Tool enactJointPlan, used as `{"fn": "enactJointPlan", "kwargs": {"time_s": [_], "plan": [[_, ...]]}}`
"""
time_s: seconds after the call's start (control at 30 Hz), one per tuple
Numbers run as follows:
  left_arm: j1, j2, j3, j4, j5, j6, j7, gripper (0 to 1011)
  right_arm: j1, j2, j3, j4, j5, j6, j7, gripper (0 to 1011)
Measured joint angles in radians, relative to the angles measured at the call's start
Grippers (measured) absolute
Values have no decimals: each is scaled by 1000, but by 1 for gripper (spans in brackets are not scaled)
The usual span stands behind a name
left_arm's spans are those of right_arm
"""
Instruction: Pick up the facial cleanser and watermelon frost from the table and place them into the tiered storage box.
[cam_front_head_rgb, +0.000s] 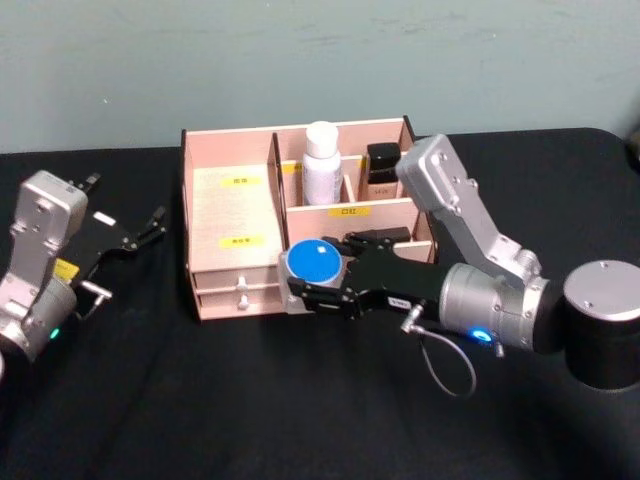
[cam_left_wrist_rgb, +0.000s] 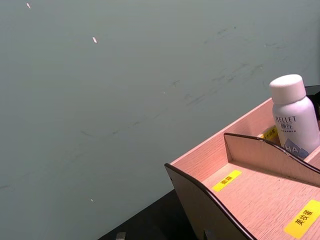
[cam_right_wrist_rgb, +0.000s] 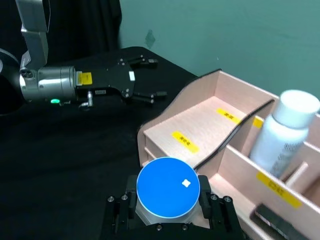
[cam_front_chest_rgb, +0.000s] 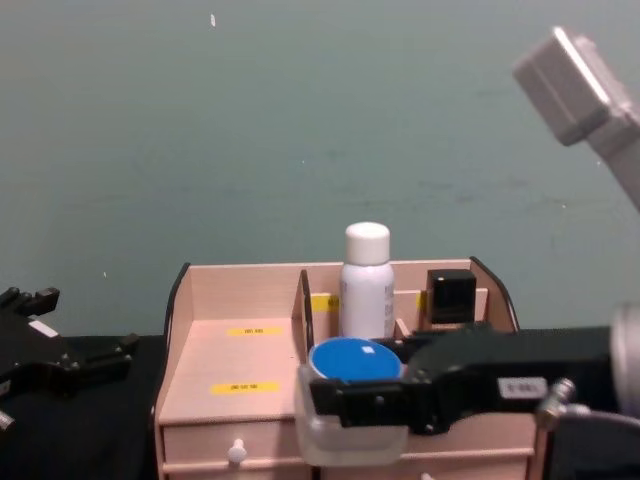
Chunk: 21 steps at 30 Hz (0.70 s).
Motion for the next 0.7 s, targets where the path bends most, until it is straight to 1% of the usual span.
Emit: {"fn": "enactJointPlan", "kwargs": {"time_s": [0.2, 0.27, 0.37, 0.57, 0.7], "plan": [[0, 0, 0, 0, 0, 0, 0, 1010, 72, -49, -42, 57, -18, -7, 0, 730], [0, 0, 0, 0, 0, 0, 0, 1010, 80, -55, -46, 63, -20, -8, 0, 729], [0, 0, 0, 0, 0, 0, 0, 1009, 118, -82, -67, 96, -35, -12, -2, 730], [0, 0, 0, 0, 0, 0, 0, 1010, 162, -124, -86, 148, -51, -20, -8, 729], [0, 0, 0, 0, 0, 0, 0, 1010, 195, -162, -95, 202, -63, -29, -14, 730]]}}
